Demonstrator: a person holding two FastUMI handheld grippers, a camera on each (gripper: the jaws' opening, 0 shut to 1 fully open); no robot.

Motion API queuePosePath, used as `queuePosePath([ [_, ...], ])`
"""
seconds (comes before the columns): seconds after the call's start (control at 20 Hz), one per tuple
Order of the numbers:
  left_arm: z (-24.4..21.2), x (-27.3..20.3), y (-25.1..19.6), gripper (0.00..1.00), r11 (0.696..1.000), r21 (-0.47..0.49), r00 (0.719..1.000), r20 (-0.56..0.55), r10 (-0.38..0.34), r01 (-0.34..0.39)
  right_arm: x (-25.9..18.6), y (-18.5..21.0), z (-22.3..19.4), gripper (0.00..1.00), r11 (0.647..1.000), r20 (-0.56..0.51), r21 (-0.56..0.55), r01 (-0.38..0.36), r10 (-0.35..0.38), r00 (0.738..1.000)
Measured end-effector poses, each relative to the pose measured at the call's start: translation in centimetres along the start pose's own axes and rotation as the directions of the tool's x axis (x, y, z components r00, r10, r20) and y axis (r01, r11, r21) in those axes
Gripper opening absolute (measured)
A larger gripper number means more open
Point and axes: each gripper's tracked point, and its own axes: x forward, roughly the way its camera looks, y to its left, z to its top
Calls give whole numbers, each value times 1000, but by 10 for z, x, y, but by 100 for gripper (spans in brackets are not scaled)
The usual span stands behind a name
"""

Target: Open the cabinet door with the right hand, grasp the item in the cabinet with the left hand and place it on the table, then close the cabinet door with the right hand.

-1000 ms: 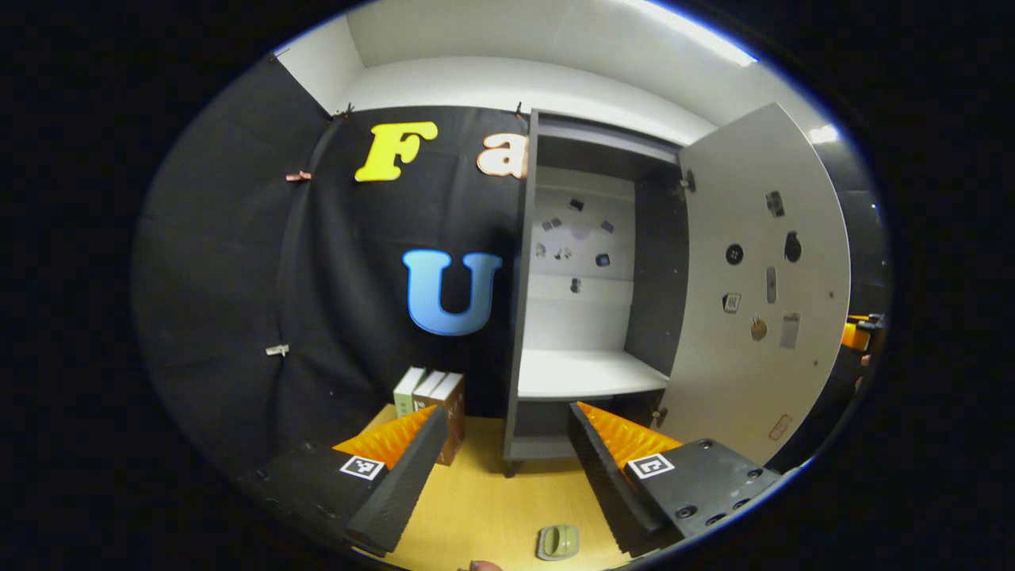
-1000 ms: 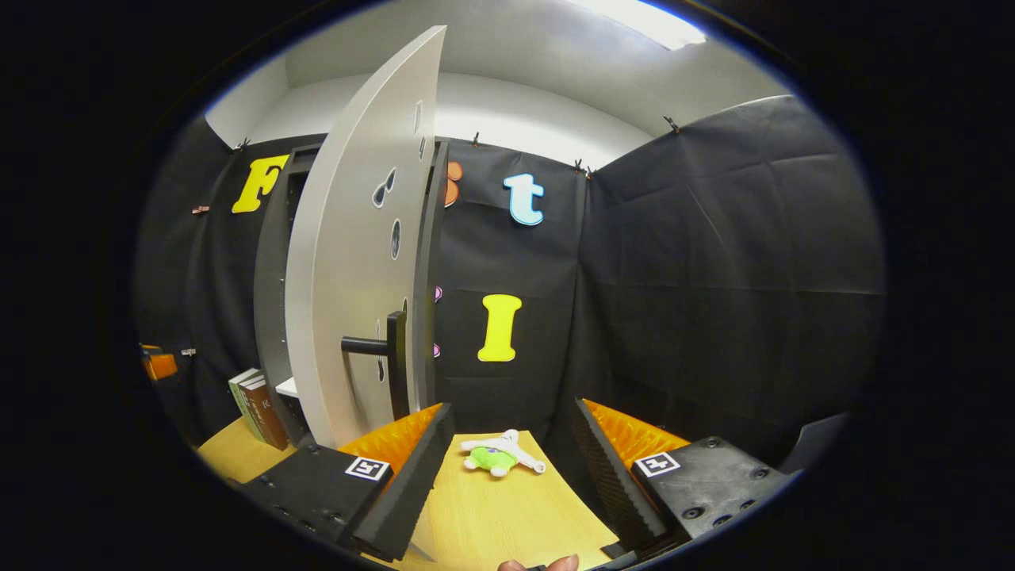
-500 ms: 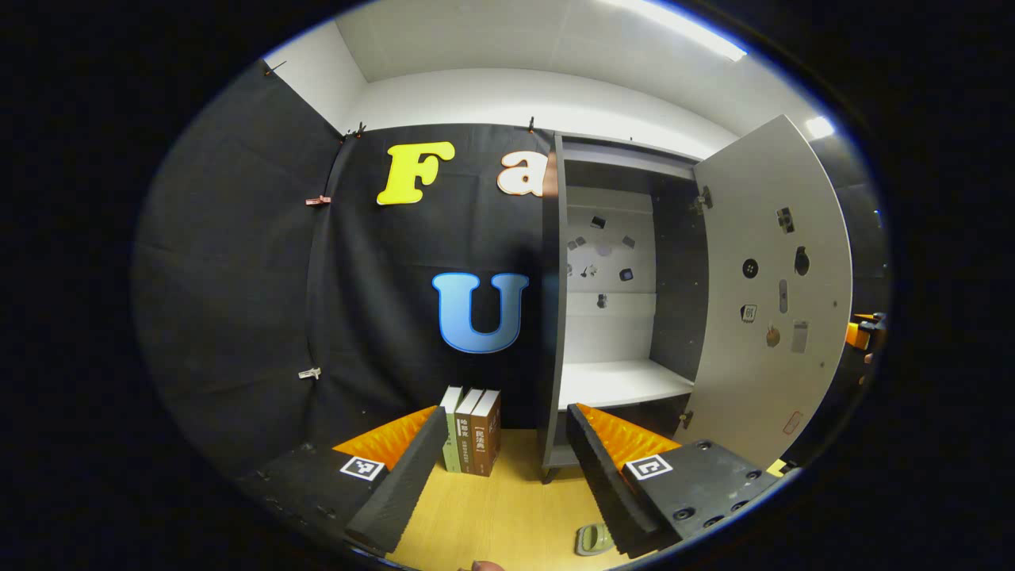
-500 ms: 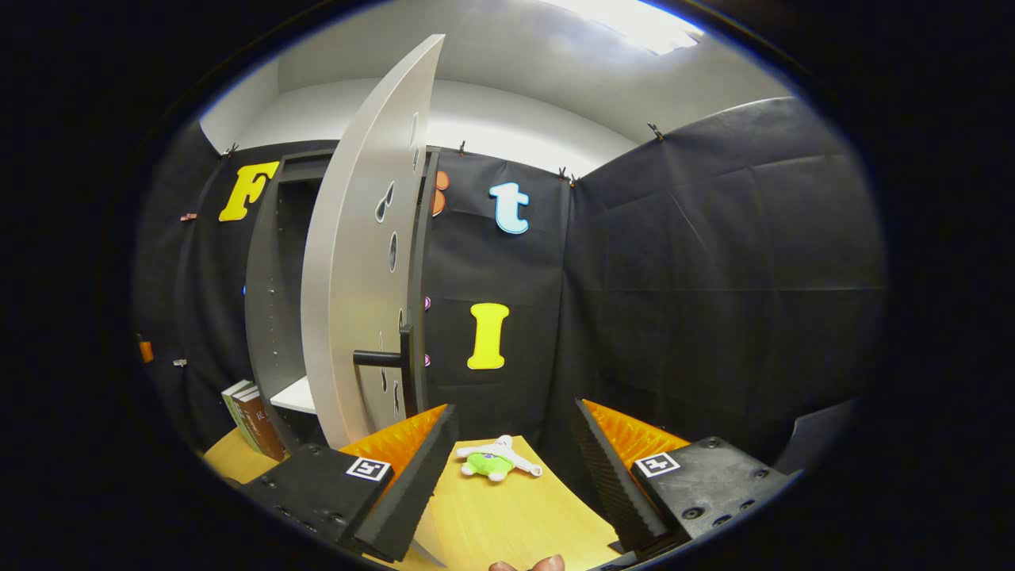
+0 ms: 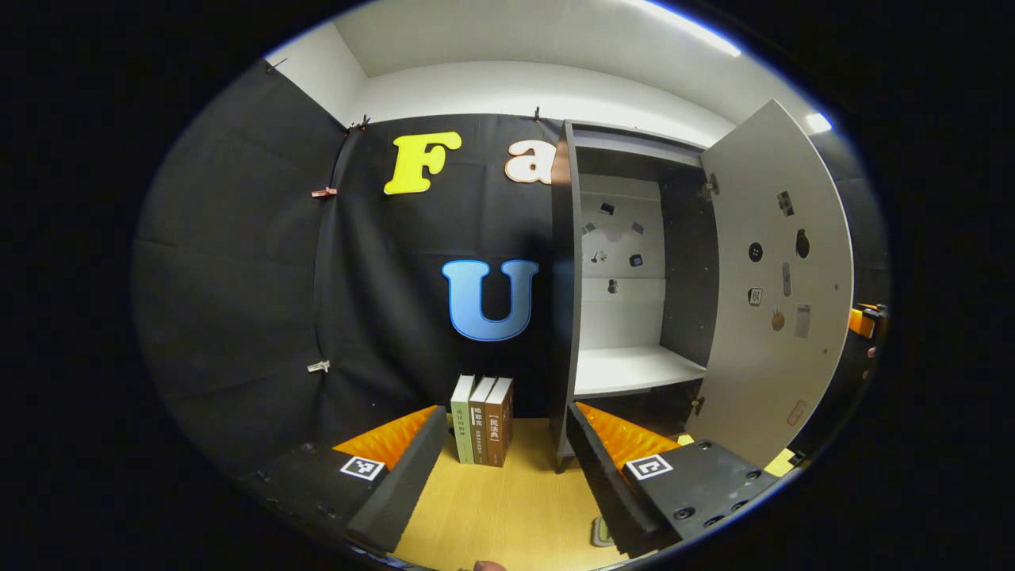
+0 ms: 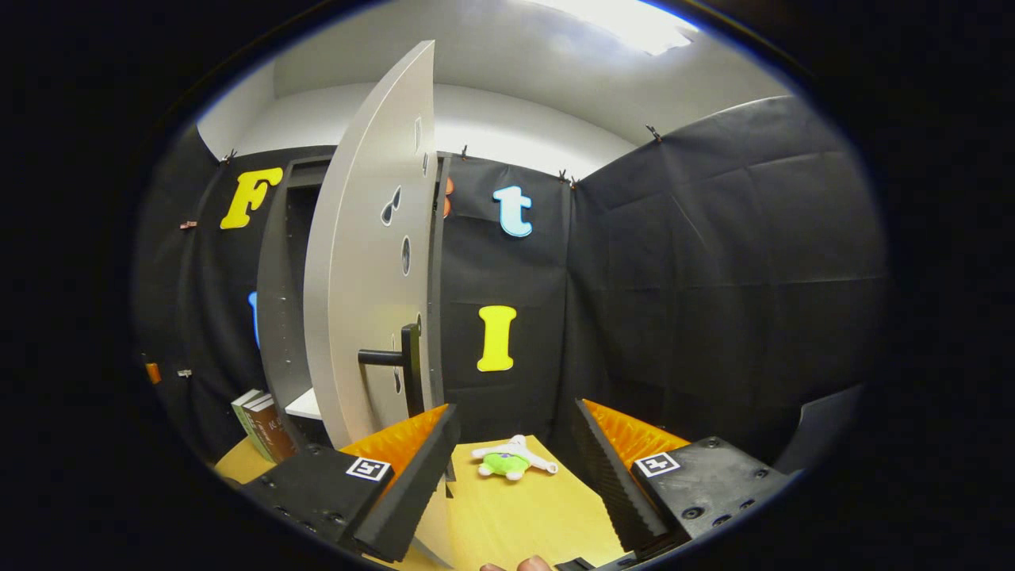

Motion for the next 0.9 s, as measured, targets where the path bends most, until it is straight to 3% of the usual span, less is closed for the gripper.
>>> queuePosePath([
  [0.4,-5,6,1,95,1000,5,1000,-3,-20,20,-15,44,3,96,998,-2,10,-63,63,998],
  [0.9,-12,8,18,95,1000,0,1000,-10,-10,10,-16,131,-4,96,978,-20,41,-204,205,979],
])
